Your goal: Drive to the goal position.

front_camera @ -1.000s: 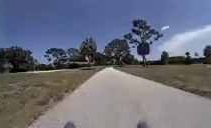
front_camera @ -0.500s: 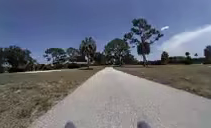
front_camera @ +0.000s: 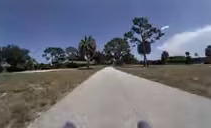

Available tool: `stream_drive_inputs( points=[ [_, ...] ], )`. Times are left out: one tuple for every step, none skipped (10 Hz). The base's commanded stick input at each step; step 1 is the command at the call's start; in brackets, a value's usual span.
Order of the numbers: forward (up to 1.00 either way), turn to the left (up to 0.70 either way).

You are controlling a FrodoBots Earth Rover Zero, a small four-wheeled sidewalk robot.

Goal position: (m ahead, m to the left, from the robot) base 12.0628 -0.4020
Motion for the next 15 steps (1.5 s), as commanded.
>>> stream_drive_inputs(
  points=[
    [1.00, 0.00],
    [1.00, 0.00],
    [1.00, 0.00],
    [1.00, 0.00],
    [1.00, 0.00],
    [1.00, 0.00],
    [1.00, 0.00],
    [1.00, 0.00],
    [1.00, 0.00],
    [1.00, 0.00],
    [1.00, 0.00],
    [1.00, 0.00],
    [1.00, 0.00],
    [1.00, 0.00],
    [1.00, 0.00]
  ],
)
